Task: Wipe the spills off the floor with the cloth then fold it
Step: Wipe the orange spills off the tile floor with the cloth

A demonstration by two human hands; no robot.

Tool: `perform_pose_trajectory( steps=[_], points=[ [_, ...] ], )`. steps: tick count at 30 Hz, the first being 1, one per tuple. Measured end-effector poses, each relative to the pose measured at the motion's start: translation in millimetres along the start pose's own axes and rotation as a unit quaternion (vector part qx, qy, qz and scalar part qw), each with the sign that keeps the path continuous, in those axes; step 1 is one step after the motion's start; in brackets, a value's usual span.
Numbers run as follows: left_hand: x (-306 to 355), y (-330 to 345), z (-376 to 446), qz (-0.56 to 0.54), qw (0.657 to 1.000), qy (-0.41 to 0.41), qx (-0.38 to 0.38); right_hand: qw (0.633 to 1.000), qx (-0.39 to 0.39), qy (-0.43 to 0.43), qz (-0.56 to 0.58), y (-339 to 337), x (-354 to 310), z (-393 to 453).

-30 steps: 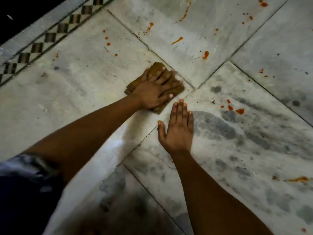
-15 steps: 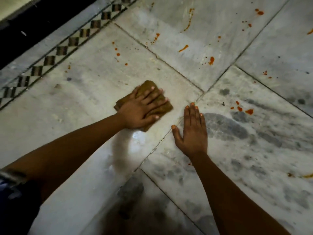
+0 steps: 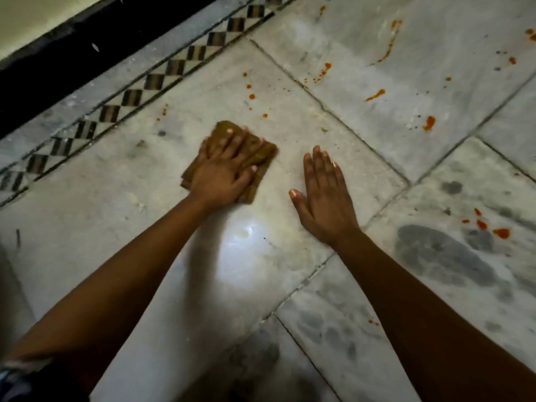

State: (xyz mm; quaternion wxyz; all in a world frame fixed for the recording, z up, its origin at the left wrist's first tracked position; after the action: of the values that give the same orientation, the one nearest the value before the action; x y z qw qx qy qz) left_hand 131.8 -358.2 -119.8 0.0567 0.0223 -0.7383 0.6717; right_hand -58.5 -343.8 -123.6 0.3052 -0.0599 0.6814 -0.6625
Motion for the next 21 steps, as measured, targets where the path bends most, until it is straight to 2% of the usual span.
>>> perform_pose_trajectory(
  steps=[3, 6, 8, 11, 13, 15, 18, 21],
  points=[
    [-40, -6, 34, -0.007, 0.992, -0.128, -0.003, 0.999, -0.009, 0.017, -0.027, 14, -7, 10],
    [-38, -9, 67, -0.031, 0.984, -0.175, -0.007, 0.998, -0.013, 0.014, -0.058, 20, -9, 10],
    [-25, -5, 56, -0.024, 0.989, -0.148, -0.014, 0.998, -0.011, 0.014, -0.062, 19, -8, 10],
    [-11, -2, -3, -0.016, 0.998, -0.052, 0.008, 0.998, -0.007, 0.015, -0.064, 16, -9, 11],
    [-34, 1, -43, -0.011, 0.999, -0.049, 0.005, 0.998, -0.003, 0.015, -0.061, 18, -9, 10],
    [-82, -3, -55, -0.005, 0.992, -0.124, 0.003, 0.998, 0.007, 0.014, -0.065, 17, -10, 10],
    [-143, -13, -35, -0.038, 0.965, -0.260, 0.000, 0.997, -0.003, 0.018, -0.072, 16, -11, 10],
    [-152, -17, 18, -0.070, 0.945, -0.318, -0.010, 0.997, -0.011, 0.027, -0.077, 16, -10, 9]
  ],
)
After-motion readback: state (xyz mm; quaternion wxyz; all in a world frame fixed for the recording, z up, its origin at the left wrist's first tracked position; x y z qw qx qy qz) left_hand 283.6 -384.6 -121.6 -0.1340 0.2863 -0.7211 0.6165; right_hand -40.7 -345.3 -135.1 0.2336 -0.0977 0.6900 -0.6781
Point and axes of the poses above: each hand's wrist, its own z-axis towards the middle knuckle, its own y-axis out of the palm, x = y × z, the point moved 6 cm from there along z, towards the middle knuckle, and after that the axes turned 4 degrees about -y, right-handed, at the moved point
